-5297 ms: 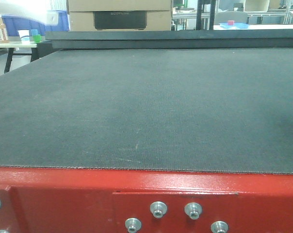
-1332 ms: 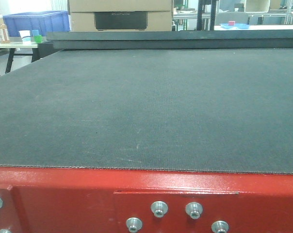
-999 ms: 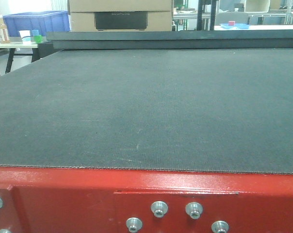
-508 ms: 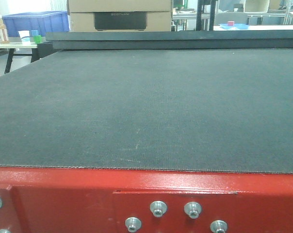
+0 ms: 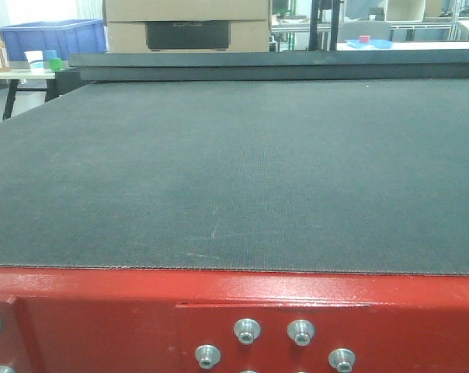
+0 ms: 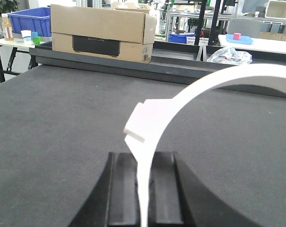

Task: Grab PVC pipe and place in blue bin
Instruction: 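Drive the base away from the table holding both arcs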

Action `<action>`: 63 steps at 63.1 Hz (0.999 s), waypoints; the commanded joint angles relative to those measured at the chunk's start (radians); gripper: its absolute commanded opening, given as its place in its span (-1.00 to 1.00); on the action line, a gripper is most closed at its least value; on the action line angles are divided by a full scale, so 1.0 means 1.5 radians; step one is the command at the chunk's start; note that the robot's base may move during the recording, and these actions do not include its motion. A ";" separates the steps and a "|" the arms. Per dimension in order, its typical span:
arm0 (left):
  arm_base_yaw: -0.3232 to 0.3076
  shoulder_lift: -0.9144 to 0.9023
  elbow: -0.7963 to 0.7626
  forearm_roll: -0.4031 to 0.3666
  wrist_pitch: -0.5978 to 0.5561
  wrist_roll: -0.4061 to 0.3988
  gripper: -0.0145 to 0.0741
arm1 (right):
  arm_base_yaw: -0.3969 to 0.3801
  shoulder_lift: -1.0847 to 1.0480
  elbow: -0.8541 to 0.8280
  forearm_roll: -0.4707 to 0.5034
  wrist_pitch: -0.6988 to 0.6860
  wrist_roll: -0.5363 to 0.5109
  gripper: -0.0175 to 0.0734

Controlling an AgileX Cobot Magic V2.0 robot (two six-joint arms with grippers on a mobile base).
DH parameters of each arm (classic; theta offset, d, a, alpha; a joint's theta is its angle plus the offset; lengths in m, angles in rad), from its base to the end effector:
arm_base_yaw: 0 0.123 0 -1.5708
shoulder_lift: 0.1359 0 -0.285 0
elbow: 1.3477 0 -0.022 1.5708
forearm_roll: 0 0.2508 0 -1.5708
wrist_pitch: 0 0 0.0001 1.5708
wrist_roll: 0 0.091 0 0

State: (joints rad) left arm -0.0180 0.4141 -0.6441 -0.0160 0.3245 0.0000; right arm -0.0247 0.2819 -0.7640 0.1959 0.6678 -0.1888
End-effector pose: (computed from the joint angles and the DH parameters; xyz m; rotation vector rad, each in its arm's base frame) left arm 0.0794 -0.0019 0.3703 0.0062 1.5781 -0.0300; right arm 0.0291 0.0103 0.3842 -0.0996 1.6566 0.0555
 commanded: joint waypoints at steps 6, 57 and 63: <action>-0.003 -0.005 -0.001 -0.002 -0.021 0.000 -0.92 | -0.001 -0.002 0.001 -0.007 -0.017 -0.003 -0.96; -0.003 -0.005 -0.001 -0.002 -0.021 0.000 -0.92 | -0.001 -0.002 0.001 -0.007 -0.017 -0.003 -0.96; -0.003 -0.005 -0.001 -0.002 -0.021 0.000 -0.92 | -0.001 -0.002 0.001 -0.007 -0.017 -0.003 -0.96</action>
State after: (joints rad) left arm -0.0180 0.4141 -0.6441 -0.0160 0.3245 0.0000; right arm -0.0247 0.2819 -0.7640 0.1959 0.6678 -0.1888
